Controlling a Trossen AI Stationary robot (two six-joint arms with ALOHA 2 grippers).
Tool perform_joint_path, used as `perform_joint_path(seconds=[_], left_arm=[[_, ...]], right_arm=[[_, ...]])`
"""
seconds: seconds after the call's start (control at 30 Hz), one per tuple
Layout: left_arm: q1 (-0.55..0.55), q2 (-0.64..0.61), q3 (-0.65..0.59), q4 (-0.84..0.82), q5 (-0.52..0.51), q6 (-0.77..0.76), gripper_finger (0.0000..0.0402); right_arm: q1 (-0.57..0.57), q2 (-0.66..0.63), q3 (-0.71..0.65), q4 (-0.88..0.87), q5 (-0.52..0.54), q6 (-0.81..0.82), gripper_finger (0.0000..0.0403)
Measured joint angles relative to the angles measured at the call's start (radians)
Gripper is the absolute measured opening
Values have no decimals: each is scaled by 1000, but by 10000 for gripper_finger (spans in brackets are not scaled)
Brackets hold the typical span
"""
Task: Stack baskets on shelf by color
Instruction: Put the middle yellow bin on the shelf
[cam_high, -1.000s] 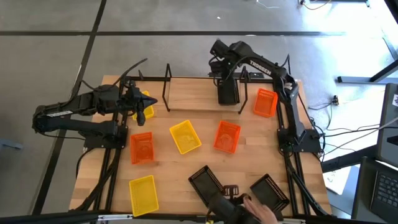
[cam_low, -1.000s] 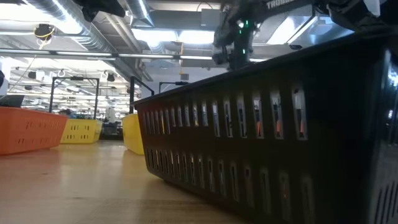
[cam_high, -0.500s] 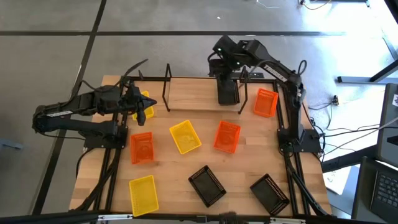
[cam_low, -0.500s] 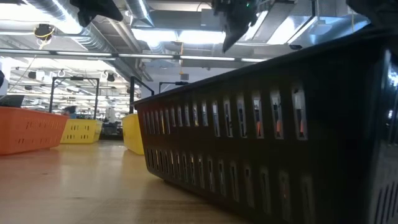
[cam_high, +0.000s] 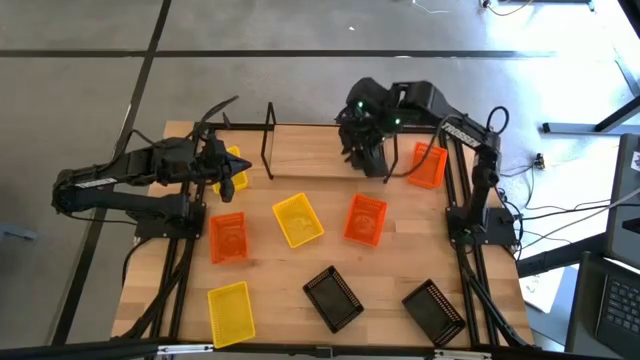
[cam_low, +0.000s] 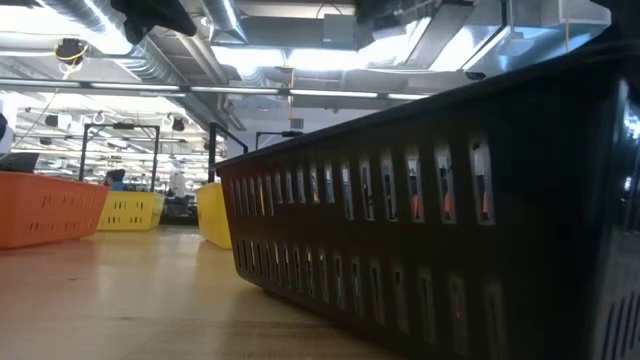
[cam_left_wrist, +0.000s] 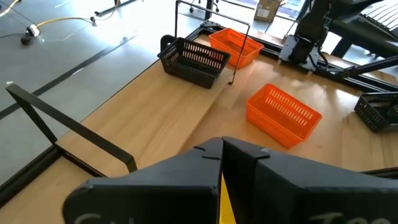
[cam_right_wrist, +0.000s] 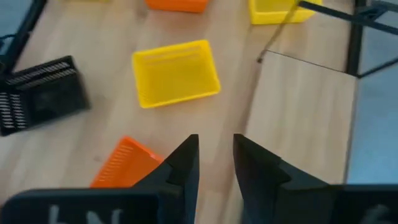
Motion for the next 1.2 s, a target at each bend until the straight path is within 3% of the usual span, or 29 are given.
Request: perform_joint_path(seconds=[0.27, 0.43, 0.73, 0.83, 1.07, 1.2], left_arm=[[0, 0, 0, 0, 1, 40, 0], [0, 0, 0, 0, 34, 168, 0], [0, 0, 0, 0, 34, 184, 0], [0, 0, 0, 0, 44, 196, 0], [0, 0, 0, 0, 213, 302, 0], [0, 0, 0, 0, 237, 316, 0]], right_arm=[[84, 32, 0, -10, 10, 229, 97], [132, 66, 0, -11, 10, 299, 97], [162, 137, -1, 27, 67, 1010, 97], [176, 148, -1, 45, 117, 1154, 97], [210, 181, 0, 57, 201, 1270, 97], [219, 217, 0, 79, 207, 1270, 97]])
